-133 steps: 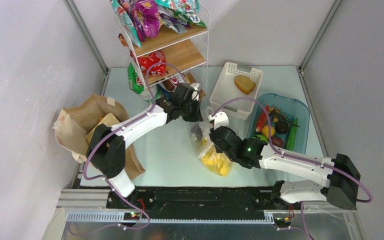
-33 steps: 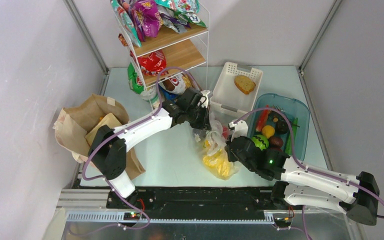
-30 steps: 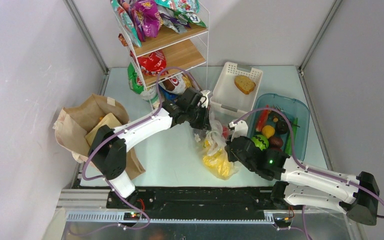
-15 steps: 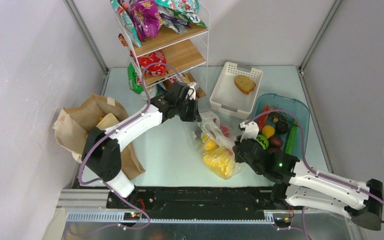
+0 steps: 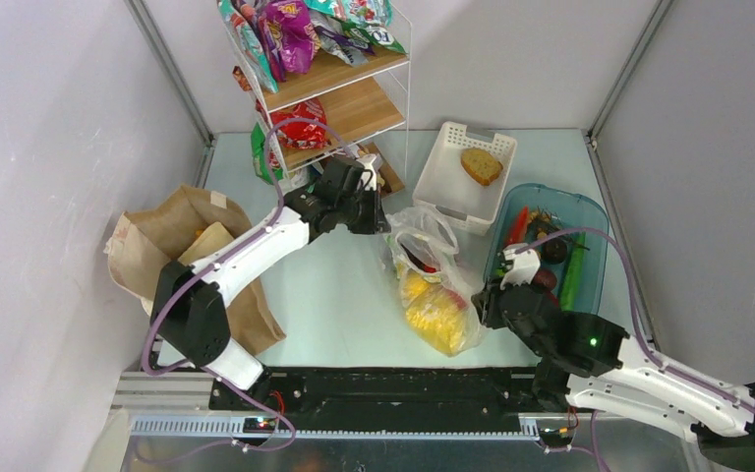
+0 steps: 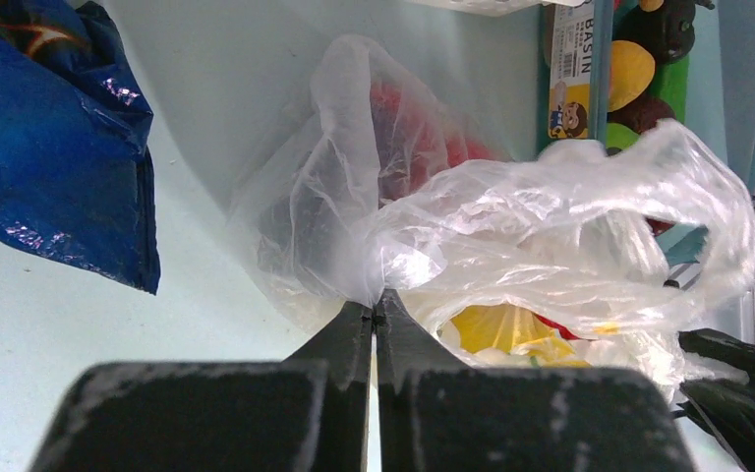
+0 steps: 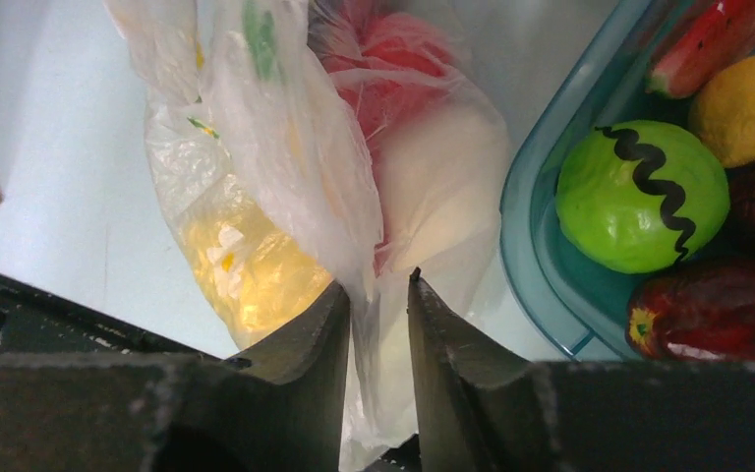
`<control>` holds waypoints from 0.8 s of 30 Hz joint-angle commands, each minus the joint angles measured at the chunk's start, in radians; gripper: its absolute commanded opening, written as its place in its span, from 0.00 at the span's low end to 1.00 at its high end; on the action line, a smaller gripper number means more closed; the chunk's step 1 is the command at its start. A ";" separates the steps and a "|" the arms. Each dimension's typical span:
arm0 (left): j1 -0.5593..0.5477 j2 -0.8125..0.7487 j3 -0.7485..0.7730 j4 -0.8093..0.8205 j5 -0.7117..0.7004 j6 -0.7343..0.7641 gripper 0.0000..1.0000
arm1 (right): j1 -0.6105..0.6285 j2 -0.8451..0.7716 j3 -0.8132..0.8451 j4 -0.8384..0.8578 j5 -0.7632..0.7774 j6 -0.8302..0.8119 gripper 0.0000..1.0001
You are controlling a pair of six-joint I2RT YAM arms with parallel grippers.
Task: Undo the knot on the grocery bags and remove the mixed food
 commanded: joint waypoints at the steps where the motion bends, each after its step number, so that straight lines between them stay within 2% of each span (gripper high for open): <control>1: -0.012 -0.051 0.000 0.017 -0.034 0.011 0.00 | 0.006 -0.060 0.055 -0.014 -0.040 -0.057 0.38; 3: -0.019 -0.056 0.001 0.017 -0.031 0.015 0.00 | 0.013 -0.072 0.088 -0.011 -0.056 -0.083 0.55; 5: -0.021 -0.062 0.002 0.016 -0.031 0.016 0.00 | 0.020 -0.075 0.136 -0.002 -0.069 -0.111 0.65; 11: -0.023 -0.078 0.002 0.017 -0.044 0.027 0.00 | 0.034 -0.024 0.203 0.067 -0.084 -0.201 0.79; 16: -0.023 -0.078 0.003 0.016 -0.040 0.027 0.00 | 0.024 0.103 0.243 0.104 -0.057 -0.251 0.80; 20: -0.022 -0.075 0.003 0.017 -0.037 0.026 0.00 | -0.042 0.204 0.269 0.130 -0.103 -0.261 0.71; 24: -0.023 -0.075 0.004 0.017 -0.036 0.028 0.00 | -0.111 0.268 0.270 0.162 -0.178 -0.267 0.67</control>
